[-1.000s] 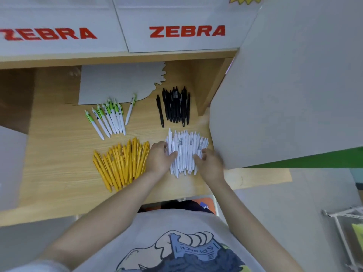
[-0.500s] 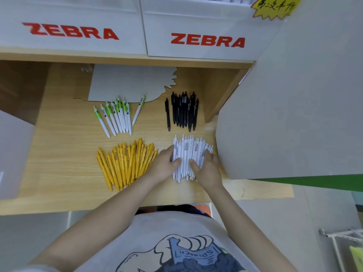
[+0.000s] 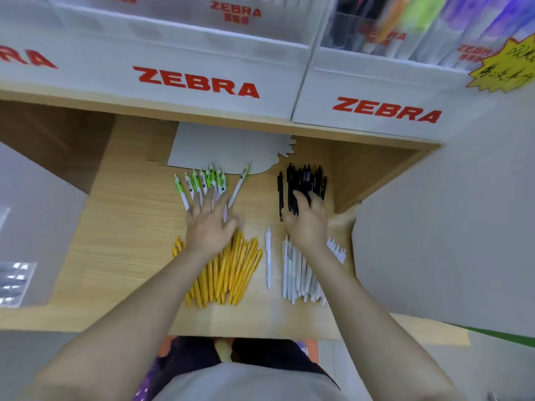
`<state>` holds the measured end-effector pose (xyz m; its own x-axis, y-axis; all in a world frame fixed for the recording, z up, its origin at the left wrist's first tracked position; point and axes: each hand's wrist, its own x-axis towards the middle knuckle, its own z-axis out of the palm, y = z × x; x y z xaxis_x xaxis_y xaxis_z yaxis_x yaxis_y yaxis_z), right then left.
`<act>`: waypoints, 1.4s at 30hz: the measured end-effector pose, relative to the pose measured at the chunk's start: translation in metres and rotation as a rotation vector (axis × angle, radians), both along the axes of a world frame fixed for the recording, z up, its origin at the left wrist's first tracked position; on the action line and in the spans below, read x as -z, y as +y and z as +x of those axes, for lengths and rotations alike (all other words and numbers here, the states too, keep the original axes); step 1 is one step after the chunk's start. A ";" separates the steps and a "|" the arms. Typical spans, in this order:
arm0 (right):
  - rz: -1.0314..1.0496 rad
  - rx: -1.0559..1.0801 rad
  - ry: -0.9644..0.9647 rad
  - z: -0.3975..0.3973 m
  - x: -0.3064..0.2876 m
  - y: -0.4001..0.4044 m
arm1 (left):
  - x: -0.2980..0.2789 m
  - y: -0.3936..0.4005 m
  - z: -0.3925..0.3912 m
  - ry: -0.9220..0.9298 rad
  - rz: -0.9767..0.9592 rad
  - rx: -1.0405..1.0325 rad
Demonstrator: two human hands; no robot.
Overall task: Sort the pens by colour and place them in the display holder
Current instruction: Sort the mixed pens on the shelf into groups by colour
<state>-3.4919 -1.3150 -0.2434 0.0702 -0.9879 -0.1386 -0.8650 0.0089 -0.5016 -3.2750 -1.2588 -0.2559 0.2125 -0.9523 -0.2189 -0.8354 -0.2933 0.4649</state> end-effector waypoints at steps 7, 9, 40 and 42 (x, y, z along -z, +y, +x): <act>0.006 -0.287 0.292 0.014 0.045 -0.037 | 0.038 -0.034 0.003 -0.256 0.044 0.380; -0.044 -0.263 0.305 0.008 0.050 -0.037 | 0.045 -0.043 -0.002 -0.284 0.044 0.409; 0.102 -0.355 -0.194 0.102 0.029 0.021 | 0.027 0.057 0.062 0.065 -0.201 -0.134; 0.118 -0.266 -0.274 0.112 0.024 0.001 | 0.019 0.036 0.073 0.276 -0.132 -0.300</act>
<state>-3.3796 -1.3139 -0.2676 0.3720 -0.9084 -0.1909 -0.6793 -0.1262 -0.7229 -3.2021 -1.2231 -0.2745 0.4352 -0.8807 -0.1870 -0.5609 -0.4276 0.7089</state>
